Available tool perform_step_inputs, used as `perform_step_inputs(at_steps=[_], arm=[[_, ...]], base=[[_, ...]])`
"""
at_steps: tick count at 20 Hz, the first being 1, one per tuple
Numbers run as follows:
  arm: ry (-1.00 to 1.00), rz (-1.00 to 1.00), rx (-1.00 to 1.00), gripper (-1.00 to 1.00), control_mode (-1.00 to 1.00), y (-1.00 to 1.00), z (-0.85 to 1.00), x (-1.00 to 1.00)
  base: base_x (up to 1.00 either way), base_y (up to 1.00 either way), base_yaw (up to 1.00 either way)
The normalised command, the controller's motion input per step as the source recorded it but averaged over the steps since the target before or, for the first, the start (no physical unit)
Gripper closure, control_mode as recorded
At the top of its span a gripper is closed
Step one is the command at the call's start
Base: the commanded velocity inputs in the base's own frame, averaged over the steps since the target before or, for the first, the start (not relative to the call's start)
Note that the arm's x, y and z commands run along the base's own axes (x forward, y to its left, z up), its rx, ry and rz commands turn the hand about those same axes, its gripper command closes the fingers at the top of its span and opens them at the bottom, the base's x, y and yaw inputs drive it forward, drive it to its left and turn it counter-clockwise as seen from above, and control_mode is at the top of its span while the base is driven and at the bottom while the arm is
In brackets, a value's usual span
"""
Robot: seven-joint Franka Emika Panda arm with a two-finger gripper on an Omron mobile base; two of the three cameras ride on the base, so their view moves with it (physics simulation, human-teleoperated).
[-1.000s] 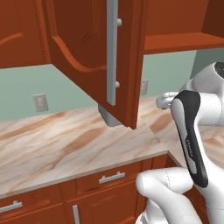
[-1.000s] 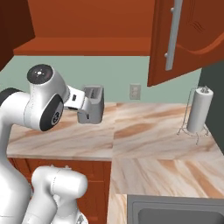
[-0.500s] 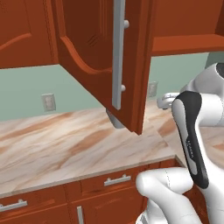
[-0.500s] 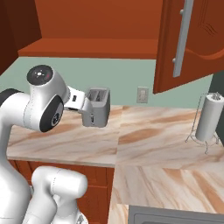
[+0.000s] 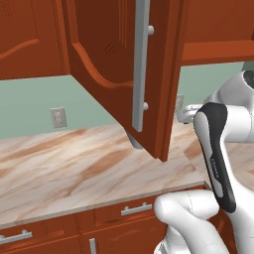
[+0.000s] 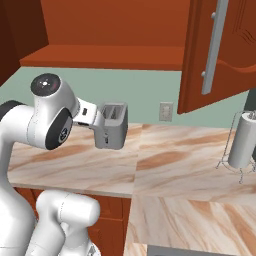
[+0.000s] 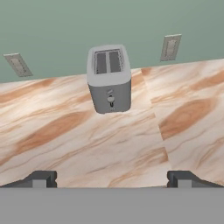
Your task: Close all open cabinet doors.
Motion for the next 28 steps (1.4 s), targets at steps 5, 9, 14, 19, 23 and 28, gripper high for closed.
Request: perform_step_inputs(at_steps=[5,9,14,19,23,28], arm=[[0.0,0.0,0.0,-1.0,1.0,0.0,0.0,0.0],[0.0,0.0,0.0,-1.0,1.0,0.0,0.0,0.0],[0.0,0.0,0.0,-1.0,1.0,0.0,0.0,0.0],[0.0,0.0,0.0,-1.0,-1.0,0.0,0.0,0.0],[0.0,0.0,0.0,-1.0,-1.0,0.0,0.0,0.0],[0.0,0.0,0.0,-1.0,-1.0,0.0,0.0,0.0]], base=[[0.0,0.0,0.0],[0.0,0.0,0.0],[0.0,0.0,0.0],[0.0,0.0,0.0],[0.0,0.0,0.0],[0.0,0.0,0.0]])
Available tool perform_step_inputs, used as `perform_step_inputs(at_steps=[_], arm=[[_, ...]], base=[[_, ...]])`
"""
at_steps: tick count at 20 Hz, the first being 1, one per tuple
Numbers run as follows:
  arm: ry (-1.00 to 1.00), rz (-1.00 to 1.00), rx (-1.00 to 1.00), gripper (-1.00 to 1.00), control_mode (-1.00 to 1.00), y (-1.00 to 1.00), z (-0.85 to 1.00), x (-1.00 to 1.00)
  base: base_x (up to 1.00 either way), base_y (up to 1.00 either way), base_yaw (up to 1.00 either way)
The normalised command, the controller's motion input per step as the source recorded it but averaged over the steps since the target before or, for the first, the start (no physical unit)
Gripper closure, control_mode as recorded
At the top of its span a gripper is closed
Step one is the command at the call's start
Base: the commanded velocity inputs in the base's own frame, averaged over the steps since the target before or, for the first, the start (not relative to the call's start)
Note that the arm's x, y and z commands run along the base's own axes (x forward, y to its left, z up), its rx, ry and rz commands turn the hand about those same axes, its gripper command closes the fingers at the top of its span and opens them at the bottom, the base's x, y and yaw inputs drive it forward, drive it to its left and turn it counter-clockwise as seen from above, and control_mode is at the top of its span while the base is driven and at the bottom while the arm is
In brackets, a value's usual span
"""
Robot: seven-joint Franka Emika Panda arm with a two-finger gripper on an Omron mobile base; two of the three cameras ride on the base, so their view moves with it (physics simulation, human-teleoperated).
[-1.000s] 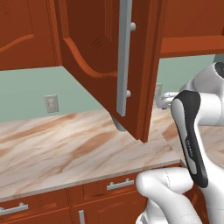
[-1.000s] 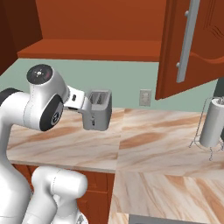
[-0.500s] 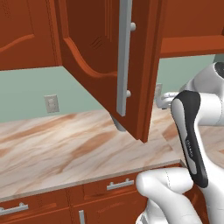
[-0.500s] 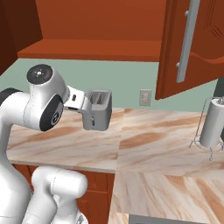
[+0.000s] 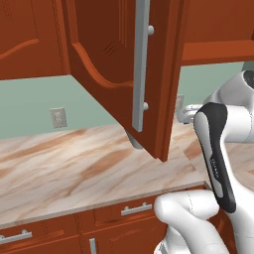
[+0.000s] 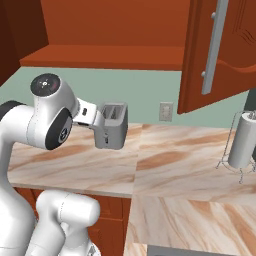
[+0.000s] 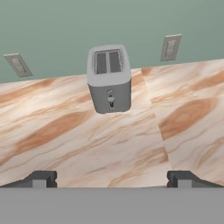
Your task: Close all open cabinet doors.
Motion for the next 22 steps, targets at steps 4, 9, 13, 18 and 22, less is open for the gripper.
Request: perform_step_inputs(at_steps=[4,9,13,18,22], arm=[[0.0,0.02,0.0,-1.0,-1.0,0.0,0.0,-0.13],[-0.18,0.03,0.07,-1.0,-1.0,0.0,0.01,-0.46],[-0.08,0.0,0.2,-1.0,-1.0,0.0,0.16,-0.45],[-0.07,0.0,0.15,-1.0,-1.0,0.01,0.29,-0.31],[0.0,0.0,0.11,-1.0,-1.0,0.04,0.41,-0.25]], base=[[0.0,0.0,0.0],[0.0,0.0,0.0],[0.0,0.0,0.0],[0.0,0.0,0.0],[0.0,0.0,0.0]])
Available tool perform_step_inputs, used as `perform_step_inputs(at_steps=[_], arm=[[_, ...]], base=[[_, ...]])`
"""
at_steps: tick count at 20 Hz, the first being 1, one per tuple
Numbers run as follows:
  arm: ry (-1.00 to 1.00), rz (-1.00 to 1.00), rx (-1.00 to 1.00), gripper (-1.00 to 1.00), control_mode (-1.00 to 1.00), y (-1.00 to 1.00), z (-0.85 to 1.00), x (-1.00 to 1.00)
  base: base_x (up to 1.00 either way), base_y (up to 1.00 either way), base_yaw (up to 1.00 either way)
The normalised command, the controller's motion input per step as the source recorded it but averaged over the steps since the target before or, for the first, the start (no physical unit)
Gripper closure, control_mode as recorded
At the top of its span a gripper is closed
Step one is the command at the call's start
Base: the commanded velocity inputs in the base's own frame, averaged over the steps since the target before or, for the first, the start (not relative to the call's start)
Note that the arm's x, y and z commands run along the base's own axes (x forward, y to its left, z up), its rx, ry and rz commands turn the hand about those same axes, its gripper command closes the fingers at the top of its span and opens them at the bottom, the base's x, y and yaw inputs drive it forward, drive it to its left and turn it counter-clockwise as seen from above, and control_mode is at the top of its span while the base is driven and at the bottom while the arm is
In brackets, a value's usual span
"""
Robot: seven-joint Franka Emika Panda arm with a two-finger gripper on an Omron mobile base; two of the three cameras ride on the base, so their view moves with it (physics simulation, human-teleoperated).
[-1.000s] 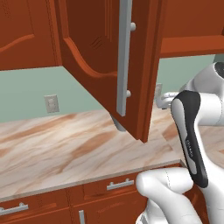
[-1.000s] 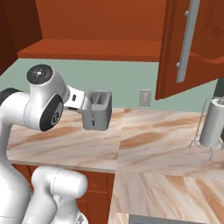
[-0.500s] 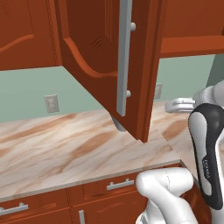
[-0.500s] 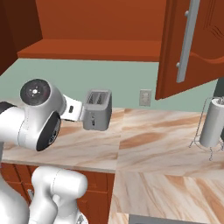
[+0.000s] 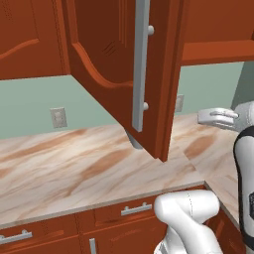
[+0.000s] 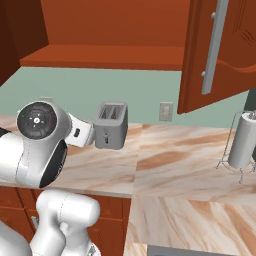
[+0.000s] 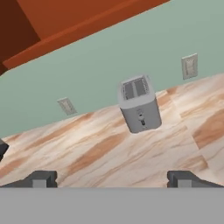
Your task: Close all open cabinet doors.
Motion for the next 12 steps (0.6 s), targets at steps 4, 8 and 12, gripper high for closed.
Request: perform_step_inputs(at_steps=[4,8,12], arm=[[0.0,0.0,0.13,-1.0,-1.0,0.08,0.35,-0.32],[0.05,0.0,0.13,-1.0,-1.0,0.11,0.21,-0.41],[0.08,0.0,0.2,-1.0,-1.0,0.16,0.19,-0.44]], base=[[0.0,0.0,0.0],[0.0,0.0,0.0],[0.0,0.0,0.0]])
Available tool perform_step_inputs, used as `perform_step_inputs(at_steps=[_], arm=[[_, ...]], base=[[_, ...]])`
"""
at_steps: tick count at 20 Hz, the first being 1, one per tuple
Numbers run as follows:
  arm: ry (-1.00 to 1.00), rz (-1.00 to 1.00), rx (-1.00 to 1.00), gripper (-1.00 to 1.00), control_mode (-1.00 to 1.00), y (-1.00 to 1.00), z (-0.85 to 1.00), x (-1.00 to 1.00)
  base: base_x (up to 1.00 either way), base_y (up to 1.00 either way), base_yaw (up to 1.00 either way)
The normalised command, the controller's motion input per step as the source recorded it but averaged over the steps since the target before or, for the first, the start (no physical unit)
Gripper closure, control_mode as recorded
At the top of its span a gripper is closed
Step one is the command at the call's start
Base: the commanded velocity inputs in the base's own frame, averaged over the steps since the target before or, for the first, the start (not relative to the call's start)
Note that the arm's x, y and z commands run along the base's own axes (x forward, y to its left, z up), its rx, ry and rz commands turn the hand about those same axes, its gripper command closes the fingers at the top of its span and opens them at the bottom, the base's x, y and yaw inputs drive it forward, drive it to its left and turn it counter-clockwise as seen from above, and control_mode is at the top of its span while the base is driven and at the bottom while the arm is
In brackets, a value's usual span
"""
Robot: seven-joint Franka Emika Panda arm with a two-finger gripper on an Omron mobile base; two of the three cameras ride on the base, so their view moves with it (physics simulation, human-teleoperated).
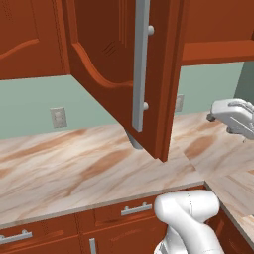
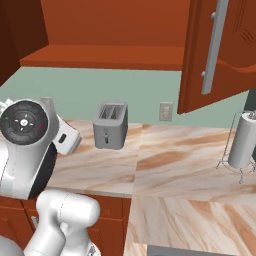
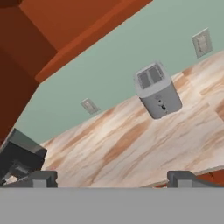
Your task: Close all open cabinet doors.
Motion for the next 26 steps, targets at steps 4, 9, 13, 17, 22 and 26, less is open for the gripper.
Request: perform_step_inputs(at_steps=[4,9,13,17,22,26], arm=[[0.06,0.0,0.15,-1.0,-1.0,0.17,0.24,-0.4],[0.08,-0.01,0.13,-1.0,-1.0,0.19,0.28,-0.36],[0.09,0.0,0.11,-1.0,-1.0,0.27,0.21,-0.38],[0.07,0.0,0.12,-1.0,-1.0,0.21,0.11,-0.41],[0.01,0.01,0.15,-1.0,-1.0,0.18,0.02,-0.44],[0.0,0.0,0.2,-1.0,-1.0,0.25,0.0,-0.42]], base=[[0.0,0.0,0.0],[0.0,0.0,0.0],[0.0,0.0,0.0],[0.0,0.0,0.0],[0.0,0.0,0.0],[0.0,0.0,0.0]])
